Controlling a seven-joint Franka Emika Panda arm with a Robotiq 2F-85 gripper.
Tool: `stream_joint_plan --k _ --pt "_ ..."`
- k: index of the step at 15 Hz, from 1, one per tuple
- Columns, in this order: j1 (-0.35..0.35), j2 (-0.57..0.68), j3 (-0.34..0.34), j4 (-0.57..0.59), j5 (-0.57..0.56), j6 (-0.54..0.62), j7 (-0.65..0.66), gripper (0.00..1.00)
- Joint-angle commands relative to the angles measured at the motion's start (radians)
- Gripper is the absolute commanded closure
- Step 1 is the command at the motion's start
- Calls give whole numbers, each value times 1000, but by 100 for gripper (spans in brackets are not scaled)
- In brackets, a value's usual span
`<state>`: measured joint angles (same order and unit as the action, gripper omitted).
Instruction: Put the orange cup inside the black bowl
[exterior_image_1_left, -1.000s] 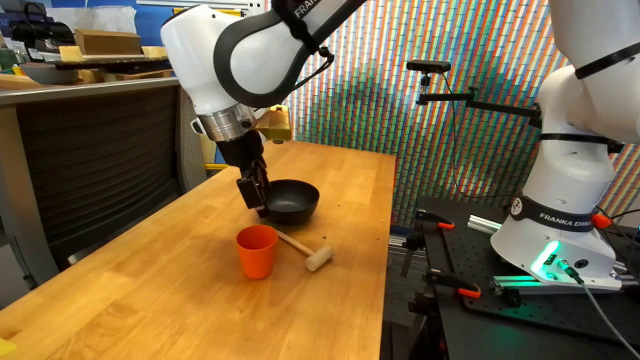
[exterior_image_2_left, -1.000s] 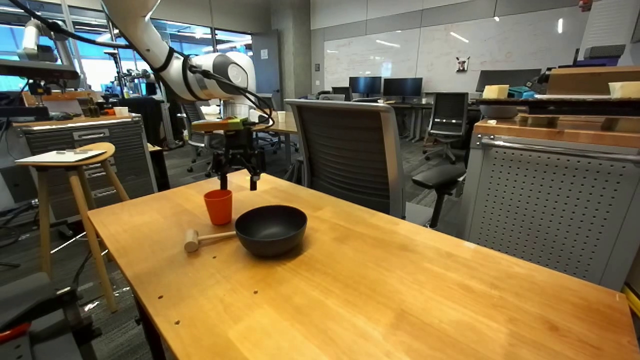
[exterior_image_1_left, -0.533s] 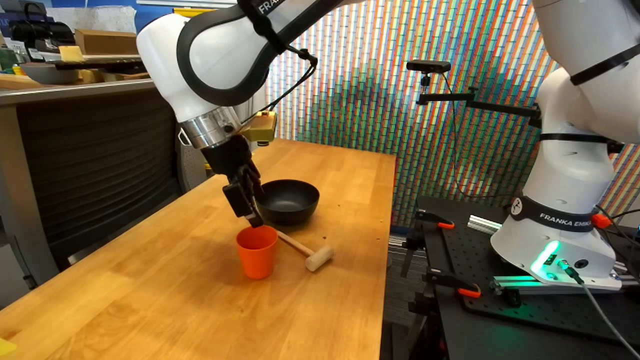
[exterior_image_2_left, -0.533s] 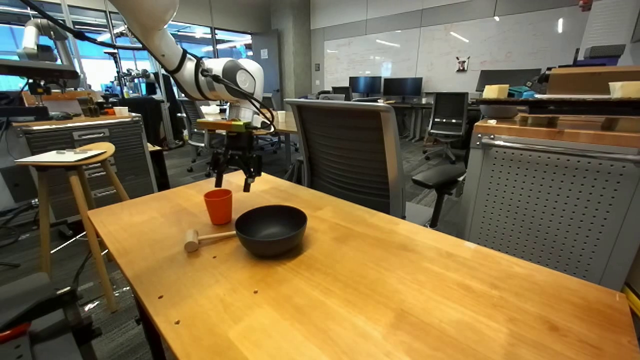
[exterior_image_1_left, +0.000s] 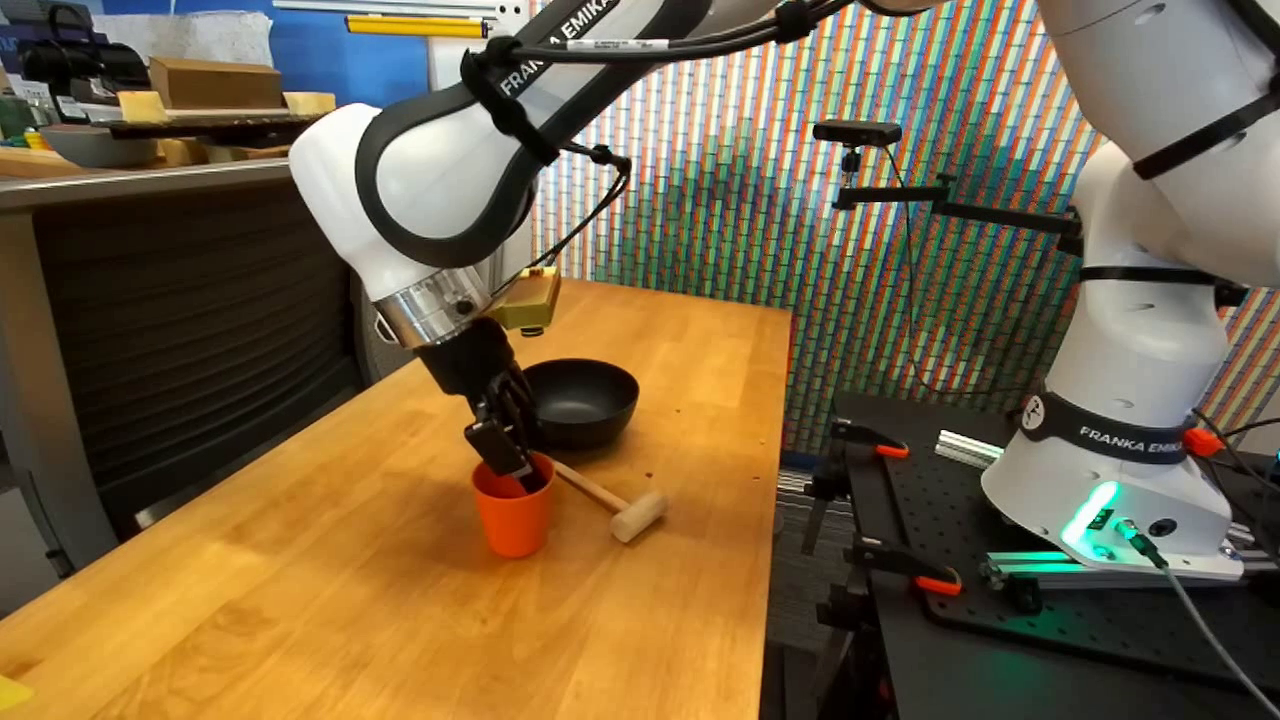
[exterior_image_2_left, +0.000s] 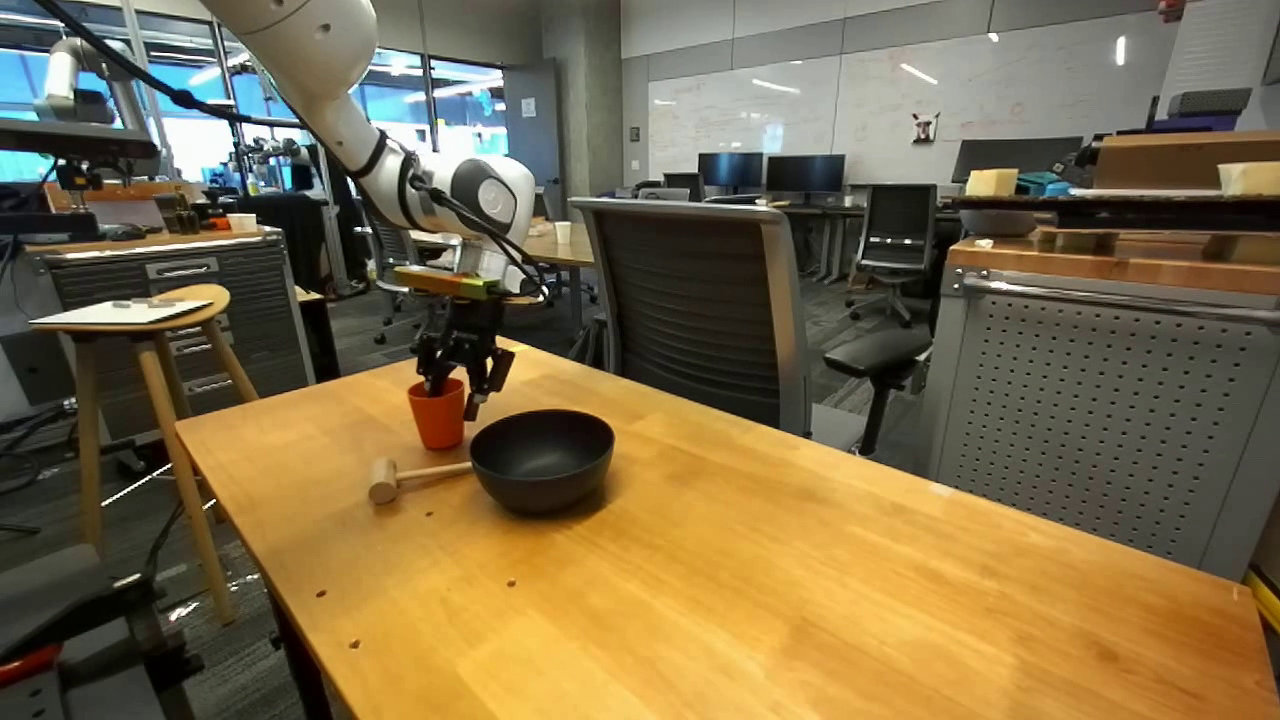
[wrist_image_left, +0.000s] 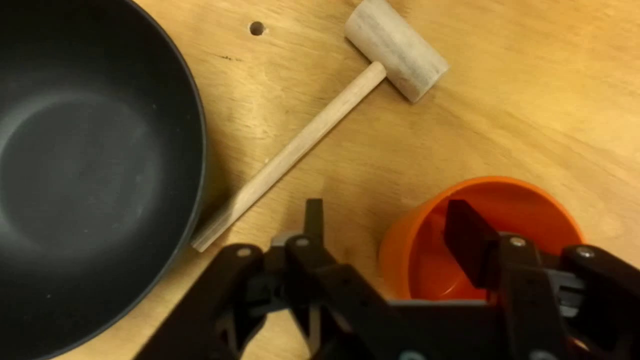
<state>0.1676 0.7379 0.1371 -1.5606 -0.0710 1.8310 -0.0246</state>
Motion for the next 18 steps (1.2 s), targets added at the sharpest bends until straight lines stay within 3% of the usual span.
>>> stream_joint_plan --k 1,4,6,10,18 --pt "-10 13 4 29 39 -7 -27 65" --pt "-14 7 8 22 53 -4 -41 89" --pt "-18 -3 11 14 60 -4 -58 100" --pt "-24 -86 2 -60 48 6 -90 98" --pt "-88 -449 -153 -330 -55 149 79 98"
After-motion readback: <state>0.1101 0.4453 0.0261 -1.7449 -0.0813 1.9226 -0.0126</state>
